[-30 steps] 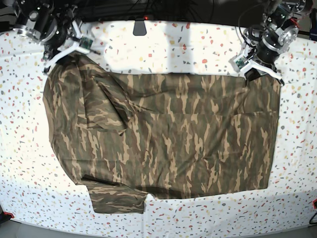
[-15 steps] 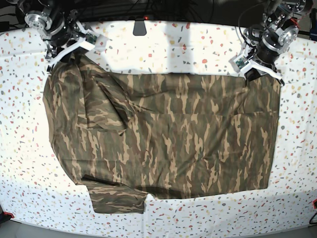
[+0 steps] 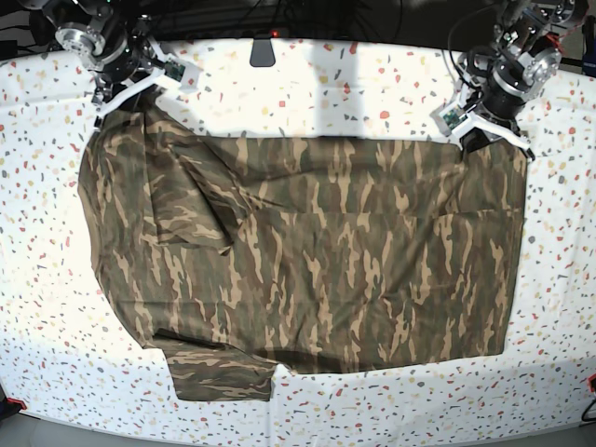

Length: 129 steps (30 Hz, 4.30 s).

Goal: Fold the T-shirt properly
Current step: 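Pull the shirt edge with both grippers toward the robot, flattening the shirt, then open both grippers and release the shirt edge, then move the left gripper to a hem corner and the right gripper beside the shirt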

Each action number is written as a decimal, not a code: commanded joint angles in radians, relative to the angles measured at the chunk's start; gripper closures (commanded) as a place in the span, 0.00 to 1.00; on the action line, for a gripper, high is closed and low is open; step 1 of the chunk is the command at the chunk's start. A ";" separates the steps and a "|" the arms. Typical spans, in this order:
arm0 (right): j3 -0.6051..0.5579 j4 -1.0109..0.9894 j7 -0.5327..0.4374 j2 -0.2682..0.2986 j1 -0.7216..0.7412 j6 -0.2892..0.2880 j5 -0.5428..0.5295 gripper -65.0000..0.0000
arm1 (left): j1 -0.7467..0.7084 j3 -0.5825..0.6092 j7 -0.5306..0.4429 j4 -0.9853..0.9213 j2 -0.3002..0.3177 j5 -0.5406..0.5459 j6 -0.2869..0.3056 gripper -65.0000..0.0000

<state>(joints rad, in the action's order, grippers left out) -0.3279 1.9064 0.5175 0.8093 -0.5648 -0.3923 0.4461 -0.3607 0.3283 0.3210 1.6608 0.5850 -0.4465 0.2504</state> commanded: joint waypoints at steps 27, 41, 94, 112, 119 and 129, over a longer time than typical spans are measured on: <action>0.000 0.043 0.138 0.014 -0.048 0.089 0.055 1.00 | -0.050 0.002 0.127 0.026 0.012 0.010 -0.034 1.00; 0.000 0.071 0.225 0.047 -0.201 0.155 0.157 1.00 | -0.210 0.000 0.248 0.168 0.024 -0.027 -0.072 1.00; 0.000 0.250 0.293 0.069 -0.319 0.304 0.123 0.55 | -0.301 0.000 0.365 0.227 0.031 -0.354 -0.457 0.44; 0.000 0.356 0.238 0.068 -0.313 0.341 0.122 0.55 | -0.356 0.000 0.563 0.409 0.031 -0.319 -0.457 0.44; 0.000 0.356 0.221 0.054 -0.278 0.407 0.123 0.55 | -0.374 0.000 0.476 0.579 0.031 -0.206 -0.444 0.44; 0.000 0.355 0.193 -0.191 0.055 0.595 0.204 0.55 | 0.079 0.000 0.367 0.568 0.030 0.169 -0.441 0.44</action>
<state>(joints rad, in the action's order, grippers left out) -0.3328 2.2444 0.7311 0.6079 -0.5117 0.1860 0.6273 -0.2916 0.3351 0.7078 2.2150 0.6033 -0.2646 -0.1749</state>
